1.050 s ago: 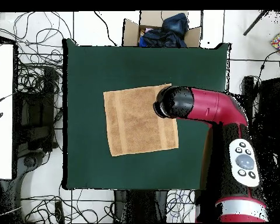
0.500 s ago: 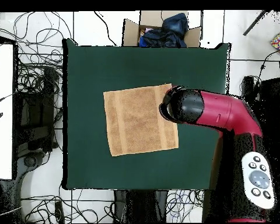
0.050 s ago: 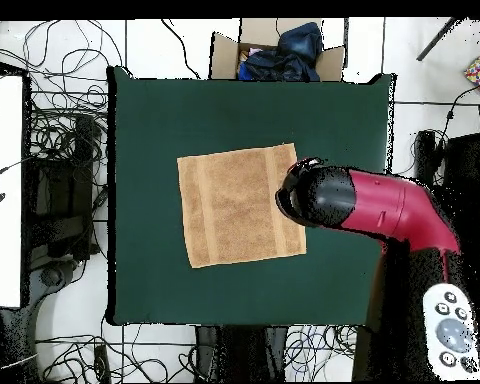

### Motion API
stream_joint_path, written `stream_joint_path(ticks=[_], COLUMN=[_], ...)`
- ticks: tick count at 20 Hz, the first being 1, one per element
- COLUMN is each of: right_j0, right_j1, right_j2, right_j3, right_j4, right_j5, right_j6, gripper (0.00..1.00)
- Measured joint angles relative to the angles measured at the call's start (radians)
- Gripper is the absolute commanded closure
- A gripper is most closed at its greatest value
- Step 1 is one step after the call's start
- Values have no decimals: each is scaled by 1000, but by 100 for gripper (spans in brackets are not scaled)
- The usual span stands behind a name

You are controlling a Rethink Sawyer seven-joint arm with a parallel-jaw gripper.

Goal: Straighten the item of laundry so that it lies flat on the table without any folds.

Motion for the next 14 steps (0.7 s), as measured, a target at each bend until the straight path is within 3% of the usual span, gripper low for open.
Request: stream_joint_path(ticks=[8, 14], right_j0=[17, 33], right_j1=[-41, -62], right_j2=[-17, -18], right_j3=[87, 158], right_j4=[-40, -88], right_j5=[-62, -177], right_j6=[0, 0], gripper=[100, 100])
